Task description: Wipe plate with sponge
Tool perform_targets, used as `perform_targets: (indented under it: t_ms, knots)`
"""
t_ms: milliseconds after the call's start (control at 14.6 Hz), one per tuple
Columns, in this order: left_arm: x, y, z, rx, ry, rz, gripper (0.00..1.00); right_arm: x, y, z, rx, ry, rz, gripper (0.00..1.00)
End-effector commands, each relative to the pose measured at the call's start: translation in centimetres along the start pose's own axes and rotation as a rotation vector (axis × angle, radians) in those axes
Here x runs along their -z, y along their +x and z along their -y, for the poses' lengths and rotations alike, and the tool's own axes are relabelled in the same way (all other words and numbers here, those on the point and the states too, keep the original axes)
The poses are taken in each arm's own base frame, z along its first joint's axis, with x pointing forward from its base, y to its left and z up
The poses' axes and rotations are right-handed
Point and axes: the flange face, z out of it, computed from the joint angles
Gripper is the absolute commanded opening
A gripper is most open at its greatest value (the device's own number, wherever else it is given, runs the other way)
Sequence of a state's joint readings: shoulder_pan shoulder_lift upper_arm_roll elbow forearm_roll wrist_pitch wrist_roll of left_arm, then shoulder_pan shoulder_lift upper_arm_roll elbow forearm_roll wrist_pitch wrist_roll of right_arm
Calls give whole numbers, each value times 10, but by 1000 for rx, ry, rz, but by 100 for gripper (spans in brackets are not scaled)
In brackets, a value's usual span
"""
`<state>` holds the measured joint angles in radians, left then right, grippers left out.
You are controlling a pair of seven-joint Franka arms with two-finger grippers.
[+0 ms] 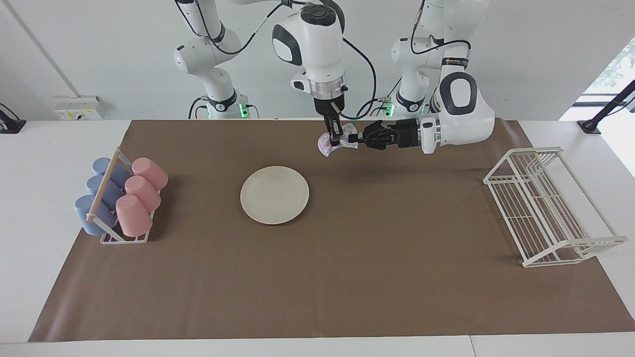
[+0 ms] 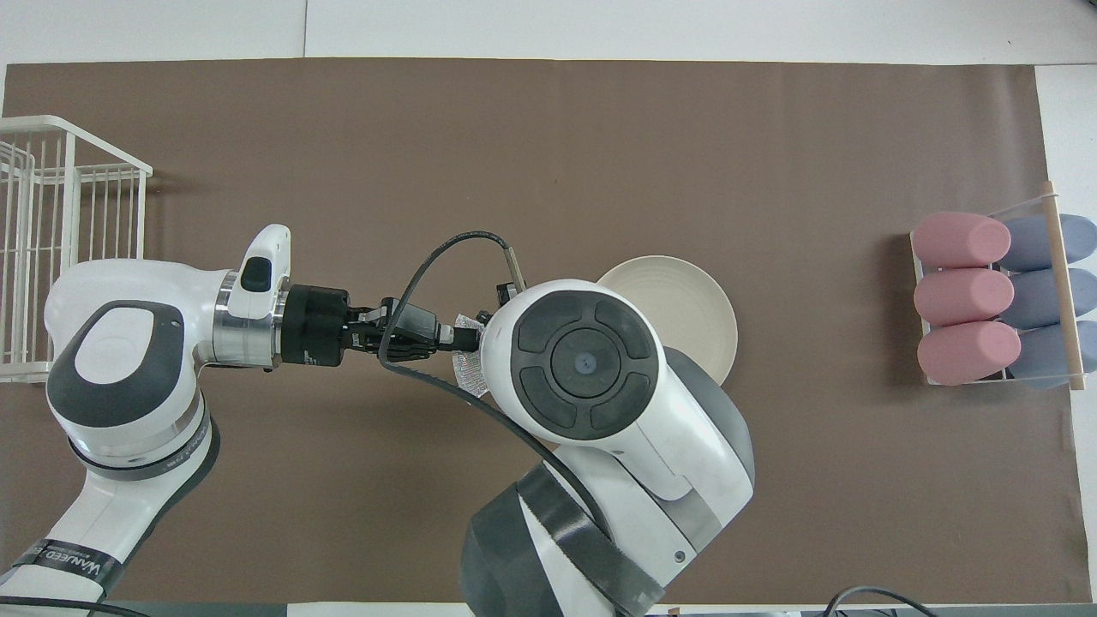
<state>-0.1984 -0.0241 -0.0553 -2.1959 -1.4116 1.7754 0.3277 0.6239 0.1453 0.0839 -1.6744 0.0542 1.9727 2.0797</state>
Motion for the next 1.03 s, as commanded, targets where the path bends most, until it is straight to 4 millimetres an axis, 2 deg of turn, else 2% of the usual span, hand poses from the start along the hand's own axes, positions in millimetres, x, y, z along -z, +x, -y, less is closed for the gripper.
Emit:
perform_targets:
  t_ms: [0, 68, 137, 342, 548, 753, 959]
  knots:
    - [4, -11, 2, 0, -13, -22, 0, 7, 6, 5, -2, 13, -25, 0]
    - [6, -11, 2, 0, -12, -24, 0, 16, 10, 3, 33, 16, -18, 67]
    - [6, -11, 2, 0, -12, -24, 0, 15, 11, -1, 47, 14, -20, 100]
    - [7, -10, 3, 4, -11, -30, 0, 24, 21, 0, 55, 27, -18, 100]
    - [11, -7, 6, 16, 0, -55, 0, 50, 50, 7, 135, 67, -18, 100]
    - [16, -1, 9, 17, 35, -98, 0, 66, 80, 5, 237, 82, -31, 100]
    - [17, 3, 15, 21, 148, -117, 0, 61, 111, -4, 386, 23, -60, 100]
